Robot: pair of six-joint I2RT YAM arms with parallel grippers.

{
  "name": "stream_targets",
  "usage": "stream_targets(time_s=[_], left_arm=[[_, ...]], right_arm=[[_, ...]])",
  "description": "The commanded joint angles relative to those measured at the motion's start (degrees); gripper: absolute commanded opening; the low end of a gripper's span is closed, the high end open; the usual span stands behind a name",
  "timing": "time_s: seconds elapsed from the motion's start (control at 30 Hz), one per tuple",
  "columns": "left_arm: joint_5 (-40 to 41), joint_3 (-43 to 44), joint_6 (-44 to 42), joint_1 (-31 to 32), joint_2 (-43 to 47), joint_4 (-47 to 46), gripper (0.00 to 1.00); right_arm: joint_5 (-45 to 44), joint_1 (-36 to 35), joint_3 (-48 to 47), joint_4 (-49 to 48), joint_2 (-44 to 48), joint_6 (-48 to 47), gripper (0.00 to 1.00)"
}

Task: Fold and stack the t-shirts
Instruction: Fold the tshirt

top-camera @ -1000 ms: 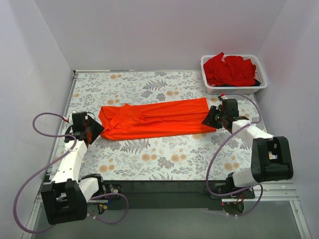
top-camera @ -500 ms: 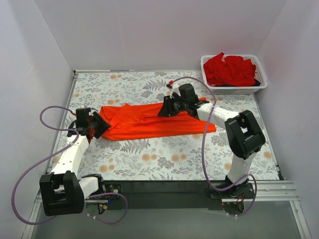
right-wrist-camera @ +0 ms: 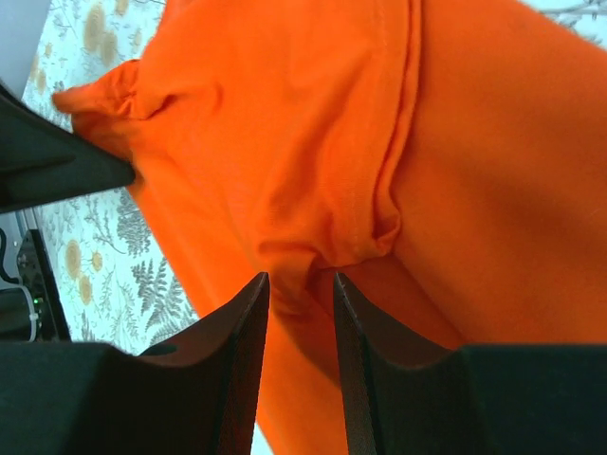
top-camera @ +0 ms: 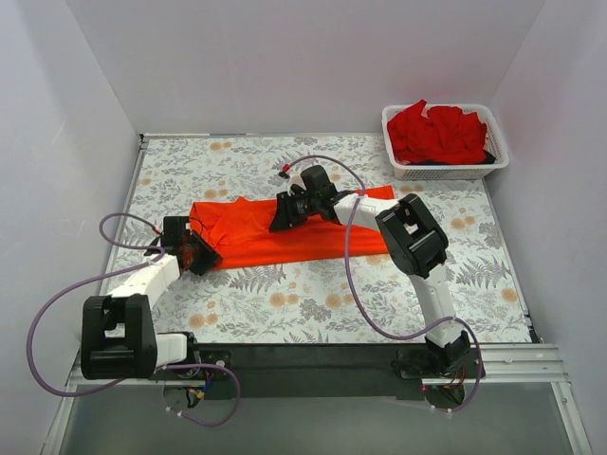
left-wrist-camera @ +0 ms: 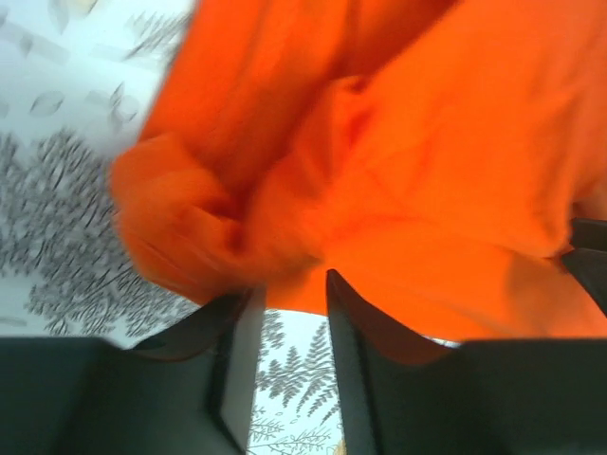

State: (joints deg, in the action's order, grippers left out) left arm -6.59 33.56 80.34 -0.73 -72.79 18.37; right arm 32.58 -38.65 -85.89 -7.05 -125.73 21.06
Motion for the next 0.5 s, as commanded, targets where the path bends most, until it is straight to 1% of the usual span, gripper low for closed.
stream_targets(time_s=[0.0, 0.1, 0.13, 0.23, 0.3, 0.4, 0.43, 0.47], left_arm=[[2.7, -3.4, 6.1, -0.6, 1.5, 0.7, 0.28], [2.5, -6.4, 8.3, -3.6, 4.3, 2.1, 0.22], [1.2, -7.1, 8.7, -5.2, 5.3, 2.5, 0.22], [0.4, -8.7, 8.7, -7.4, 9.9, 4.8, 0.22], [0.4, -7.6, 7.8, -7.7, 12.7, 6.9, 0.22], [-0.8, -4.7, 5.7, -7.6, 14.3, 8.3, 0.3], [-1.5, -3.7, 5.2, -7.6, 15.0, 8.5, 0.36], [-3.0, -2.8, 3.9, -7.7, 15.0, 8.4, 0.39]], right_arm=[[1.0, 0.1, -2.2, -1.7, -1.6, 1.0, 0.4], [-1.9, 0.2, 0.5, -1.7, -1.2, 0.7, 0.4], [-2.5, 0.5, 1.2, -1.7, -1.1, 0.8, 0.4], [-3.4, 1.8, 2.7, -1.6, -0.7, 1.8, 0.4], [-3.3, 2.5, 2.7, -1.7, 0.4, 1.4, 0.4], [-3.0, 2.7, 1.7, -1.7, 1.7, 1.2, 0.4], [-3.0, 2.6, 1.1, -1.7, 2.0, 1.4, 0.4], [-3.0, 2.6, 0.7, -1.8, 2.1, 1.8, 0.4]])
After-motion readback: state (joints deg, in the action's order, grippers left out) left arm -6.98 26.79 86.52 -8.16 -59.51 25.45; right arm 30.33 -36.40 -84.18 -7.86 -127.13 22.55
